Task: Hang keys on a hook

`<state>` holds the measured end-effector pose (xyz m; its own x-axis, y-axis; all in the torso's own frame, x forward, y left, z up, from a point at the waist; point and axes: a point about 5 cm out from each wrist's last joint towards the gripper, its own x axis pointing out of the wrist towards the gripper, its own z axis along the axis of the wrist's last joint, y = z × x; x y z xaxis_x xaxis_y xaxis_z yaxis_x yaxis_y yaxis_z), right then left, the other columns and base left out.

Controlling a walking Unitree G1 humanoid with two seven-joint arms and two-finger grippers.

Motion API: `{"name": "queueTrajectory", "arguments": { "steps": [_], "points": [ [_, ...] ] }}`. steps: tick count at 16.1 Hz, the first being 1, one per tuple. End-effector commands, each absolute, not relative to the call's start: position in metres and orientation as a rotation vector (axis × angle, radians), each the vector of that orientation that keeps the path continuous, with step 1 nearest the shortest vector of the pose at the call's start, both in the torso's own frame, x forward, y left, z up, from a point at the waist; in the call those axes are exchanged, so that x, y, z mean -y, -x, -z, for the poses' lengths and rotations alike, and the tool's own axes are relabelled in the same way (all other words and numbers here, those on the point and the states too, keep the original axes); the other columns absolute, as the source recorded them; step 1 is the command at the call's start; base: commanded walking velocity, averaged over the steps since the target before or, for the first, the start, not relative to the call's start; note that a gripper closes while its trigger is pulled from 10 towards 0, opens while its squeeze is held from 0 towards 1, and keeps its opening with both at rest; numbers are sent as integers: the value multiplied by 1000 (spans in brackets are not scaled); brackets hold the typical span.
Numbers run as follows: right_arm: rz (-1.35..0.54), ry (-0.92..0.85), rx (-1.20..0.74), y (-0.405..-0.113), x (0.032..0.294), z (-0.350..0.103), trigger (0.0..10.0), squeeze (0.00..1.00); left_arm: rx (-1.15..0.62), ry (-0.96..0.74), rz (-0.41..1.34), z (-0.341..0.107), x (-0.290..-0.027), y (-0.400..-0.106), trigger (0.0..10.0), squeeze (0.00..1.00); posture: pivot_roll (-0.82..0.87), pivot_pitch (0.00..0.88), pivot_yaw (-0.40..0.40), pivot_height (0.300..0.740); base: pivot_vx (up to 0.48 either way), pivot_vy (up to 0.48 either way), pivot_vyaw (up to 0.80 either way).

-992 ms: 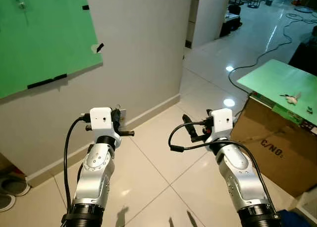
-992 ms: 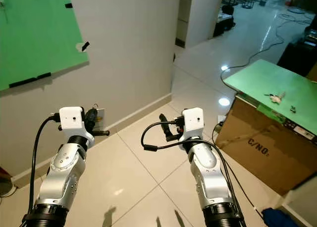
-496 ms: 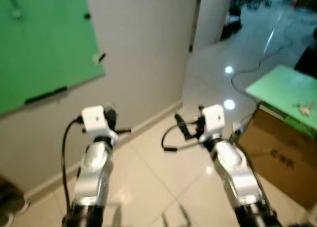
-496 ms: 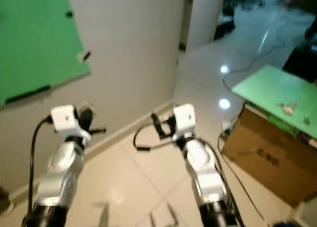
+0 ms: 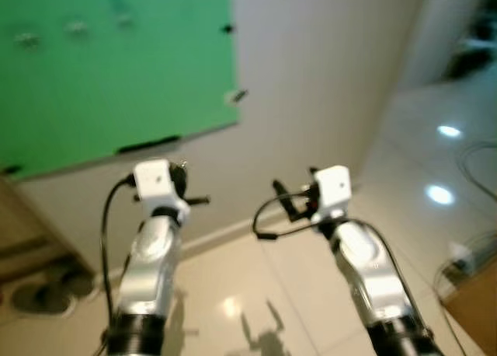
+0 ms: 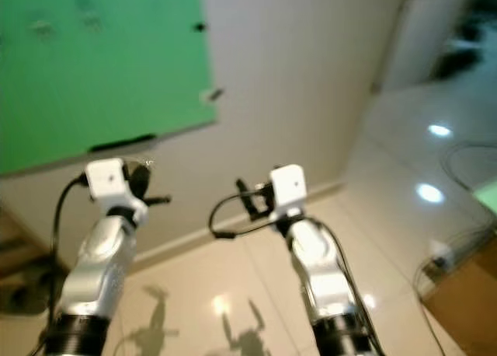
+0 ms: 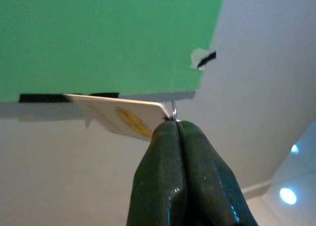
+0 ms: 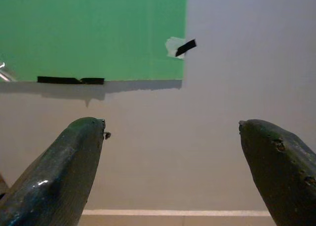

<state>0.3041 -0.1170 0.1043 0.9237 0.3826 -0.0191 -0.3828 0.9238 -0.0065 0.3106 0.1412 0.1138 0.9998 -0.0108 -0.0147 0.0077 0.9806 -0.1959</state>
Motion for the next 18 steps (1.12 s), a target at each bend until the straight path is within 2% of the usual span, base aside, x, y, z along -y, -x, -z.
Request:
{"name": "queueTrajectory", "arguments": {
  "steps": [1, 8, 16, 17, 18],
  "points": [
    [-394, -5, -20, -304, 117, -104, 10000, 55, -14, 188, 16, -115, -140, -310, 10000, 0, 23, 0, 25, 740, 0, 480, 556],
    [-411, -11, -27, -305, 118, -103, 10000, 55, -25, 180, 27, -114, -134, -309, 10000, 0, 20, 0, 19, 740, 0, 477, 552],
    [-413, -28, -16, -309, 118, -105, 10000, 51, -21, 109, 16, -117, -133, -315, 10000, 0, 21, 0, 19, 740, 0, 0, 546],
    [-340, -52, 3, -311, 125, -107, 10000, 55, -17, 82, 28, -117, -132, -315, 10000, 0, 21, 0, 19, 740, 0, 0, 531],
    [-297, -55, 3, -313, 129, -107, 10000, 16, -17, 83, 30, -117, -132, -315, 10000, 0, 20, 0, 20, 740, 0, 0, 494]
  ]
}}
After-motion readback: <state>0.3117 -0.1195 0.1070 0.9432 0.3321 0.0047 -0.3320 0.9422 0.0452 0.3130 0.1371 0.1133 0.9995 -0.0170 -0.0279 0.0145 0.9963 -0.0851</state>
